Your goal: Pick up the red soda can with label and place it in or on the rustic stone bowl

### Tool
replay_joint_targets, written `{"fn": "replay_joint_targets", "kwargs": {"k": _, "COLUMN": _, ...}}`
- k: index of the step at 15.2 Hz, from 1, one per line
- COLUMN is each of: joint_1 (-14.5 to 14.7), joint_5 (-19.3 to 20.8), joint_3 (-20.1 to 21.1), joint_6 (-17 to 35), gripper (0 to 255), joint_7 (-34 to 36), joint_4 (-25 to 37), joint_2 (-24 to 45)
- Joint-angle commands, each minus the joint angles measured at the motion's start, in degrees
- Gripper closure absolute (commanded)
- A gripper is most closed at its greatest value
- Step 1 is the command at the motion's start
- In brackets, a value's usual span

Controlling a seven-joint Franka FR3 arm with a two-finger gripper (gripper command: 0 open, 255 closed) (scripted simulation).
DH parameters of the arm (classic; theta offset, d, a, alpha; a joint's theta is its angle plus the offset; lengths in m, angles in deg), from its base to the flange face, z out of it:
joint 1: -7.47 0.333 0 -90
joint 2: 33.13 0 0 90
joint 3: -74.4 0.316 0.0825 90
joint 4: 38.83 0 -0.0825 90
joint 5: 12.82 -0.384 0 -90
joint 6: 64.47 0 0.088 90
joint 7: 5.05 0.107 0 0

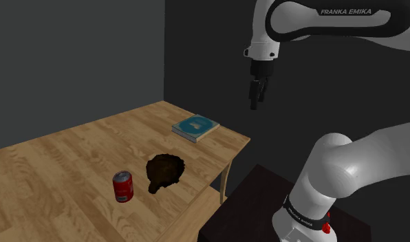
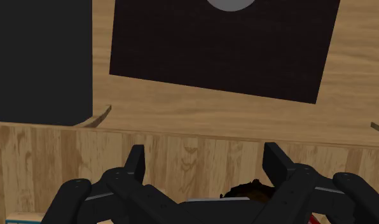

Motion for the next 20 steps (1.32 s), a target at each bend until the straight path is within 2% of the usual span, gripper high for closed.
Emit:
{"fn": "replay_joint_targets", "kwargs": {"k": 1, "joint_1": 0.00, "joint_5": 0.00, "joint_3": 0.00, "joint_6": 0.00, "gripper": 0, "joint_7": 0.00, "joint_4": 0.00, "joint_2": 0.00}}
{"fn": "replay_joint_targets", "kwargs": {"k": 11, "joint_1": 3.89, "joint_5": -5.75, "joint_3": 6.52, "joint_6": 17.32, "gripper": 0, "joint_7": 8.40, "joint_4": -4.18, "joint_2": 11.80}}
{"fn": "replay_joint_targets", "kwargs": {"k": 20, "joint_1": 6.52, "joint_5": -7.97, "joint_3": 12.21, "joint_6": 31.97, "gripper": 0, "joint_7": 15.44, "joint_4": -1.19, "joint_2": 27.88}}
